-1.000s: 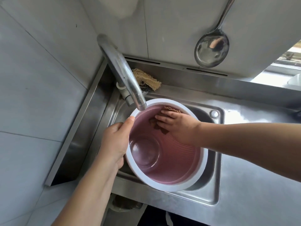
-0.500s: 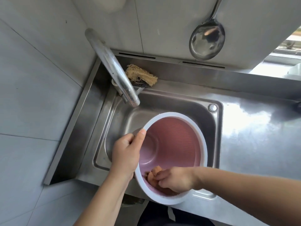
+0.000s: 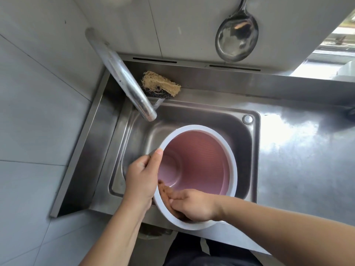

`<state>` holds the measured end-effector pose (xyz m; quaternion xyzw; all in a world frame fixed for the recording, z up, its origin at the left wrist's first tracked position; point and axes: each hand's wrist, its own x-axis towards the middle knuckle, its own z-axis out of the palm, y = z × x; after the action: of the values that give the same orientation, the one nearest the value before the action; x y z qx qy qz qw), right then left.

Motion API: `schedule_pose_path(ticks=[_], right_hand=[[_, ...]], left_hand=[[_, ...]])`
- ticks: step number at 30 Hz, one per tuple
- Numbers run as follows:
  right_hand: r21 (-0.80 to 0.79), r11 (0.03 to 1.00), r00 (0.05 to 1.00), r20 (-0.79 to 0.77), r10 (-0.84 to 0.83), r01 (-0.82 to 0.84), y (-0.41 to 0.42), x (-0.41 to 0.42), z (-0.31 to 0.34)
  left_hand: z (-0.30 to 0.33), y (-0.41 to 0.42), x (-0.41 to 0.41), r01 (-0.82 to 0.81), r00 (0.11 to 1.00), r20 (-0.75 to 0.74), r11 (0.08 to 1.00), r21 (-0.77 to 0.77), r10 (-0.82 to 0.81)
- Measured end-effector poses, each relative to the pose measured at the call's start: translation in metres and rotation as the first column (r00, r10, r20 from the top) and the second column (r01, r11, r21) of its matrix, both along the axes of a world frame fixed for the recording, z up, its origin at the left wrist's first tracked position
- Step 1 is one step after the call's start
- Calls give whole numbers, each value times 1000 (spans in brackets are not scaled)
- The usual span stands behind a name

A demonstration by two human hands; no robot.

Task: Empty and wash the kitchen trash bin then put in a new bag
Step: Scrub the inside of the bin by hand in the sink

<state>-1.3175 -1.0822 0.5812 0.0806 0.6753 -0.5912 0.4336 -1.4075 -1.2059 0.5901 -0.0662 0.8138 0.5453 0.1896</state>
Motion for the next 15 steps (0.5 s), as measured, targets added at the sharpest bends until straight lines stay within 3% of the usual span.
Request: schedule_pose_path(ticks=[2, 5, 8, 12, 15], right_hand=[[224, 944, 963, -65, 261, -241, 10, 0, -18], [401, 804, 878, 0, 479, -439, 12, -6, -45], [585, 533, 715, 120, 688, -611, 10, -13, -76], [752, 352, 705, 205, 679, -558, 15, -28, -107], [791, 357, 778, 224, 587, -497, 14, -35, -120]], left_hand=[[2, 0, 2, 29, 999, -21, 999, -39, -30], [3, 2, 5, 52, 999, -13, 998, -38, -52], [5, 5, 10, 56, 998, -11, 998, -42, -57], [8, 4, 10, 17, 997, 71, 999, 42, -20], [9, 1, 10, -41, 994, 104, 991, 128, 28]])
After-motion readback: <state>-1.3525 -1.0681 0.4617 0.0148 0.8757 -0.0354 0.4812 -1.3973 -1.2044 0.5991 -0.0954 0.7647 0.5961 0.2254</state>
